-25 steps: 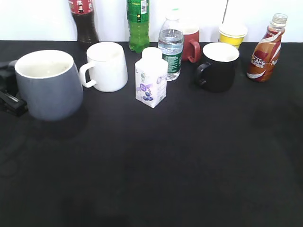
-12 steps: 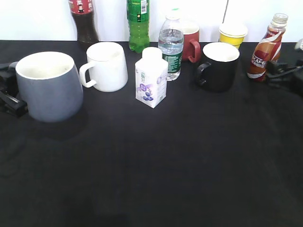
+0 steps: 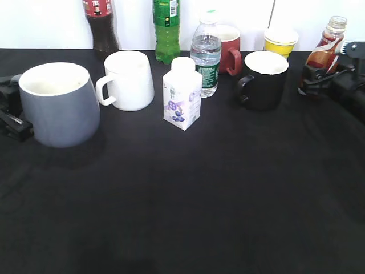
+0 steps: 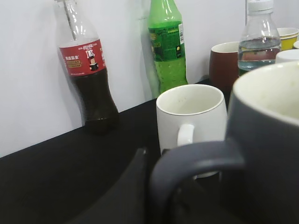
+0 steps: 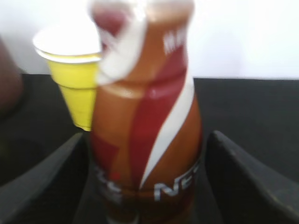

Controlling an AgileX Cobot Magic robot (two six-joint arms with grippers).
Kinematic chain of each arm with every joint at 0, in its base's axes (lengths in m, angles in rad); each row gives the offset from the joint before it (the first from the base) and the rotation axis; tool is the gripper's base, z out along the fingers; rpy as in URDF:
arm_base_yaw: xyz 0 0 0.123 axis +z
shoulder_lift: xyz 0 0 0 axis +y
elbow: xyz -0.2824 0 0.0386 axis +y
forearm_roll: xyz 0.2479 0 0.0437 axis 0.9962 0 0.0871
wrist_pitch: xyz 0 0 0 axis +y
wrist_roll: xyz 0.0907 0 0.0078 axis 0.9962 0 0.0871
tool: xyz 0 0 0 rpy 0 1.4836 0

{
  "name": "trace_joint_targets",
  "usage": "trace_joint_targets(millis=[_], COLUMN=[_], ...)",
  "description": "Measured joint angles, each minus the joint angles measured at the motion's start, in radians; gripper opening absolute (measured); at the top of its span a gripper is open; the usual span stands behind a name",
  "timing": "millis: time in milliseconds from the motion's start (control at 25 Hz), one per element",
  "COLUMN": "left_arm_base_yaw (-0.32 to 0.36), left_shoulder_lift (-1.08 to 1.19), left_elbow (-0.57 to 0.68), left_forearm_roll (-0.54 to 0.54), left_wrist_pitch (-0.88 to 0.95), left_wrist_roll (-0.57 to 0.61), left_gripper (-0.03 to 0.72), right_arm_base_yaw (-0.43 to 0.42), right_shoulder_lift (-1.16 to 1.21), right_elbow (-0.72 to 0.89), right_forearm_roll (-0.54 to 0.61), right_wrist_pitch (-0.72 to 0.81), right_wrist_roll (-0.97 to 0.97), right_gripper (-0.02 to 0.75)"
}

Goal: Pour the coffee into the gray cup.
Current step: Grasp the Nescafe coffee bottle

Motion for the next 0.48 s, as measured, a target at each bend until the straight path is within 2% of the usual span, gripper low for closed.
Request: trace_joint_targets(millis=[440,480], left_arm_base_yaw=[0.000,0.000], left_shoulder_lift=[0.000,0.000], left_elbow=[0.000,0.000], left_forearm_roll=[0.000,0.000], left_wrist_pitch=[0.000,0.000], left_wrist_roll=[0.000,0.000], left_gripper=[0.042,0.042], right_arm_base_yaw=[0.000,0.000], right_shoulder_lift=[0.131,0.135], right_elbow=[-0.142,-0.146], right_forearm_roll=[-0.011,-0.017], right_wrist_pitch=[0.004,0.004], right_wrist_roll=[0.009,0.009], right_gripper=[0.587,0.554])
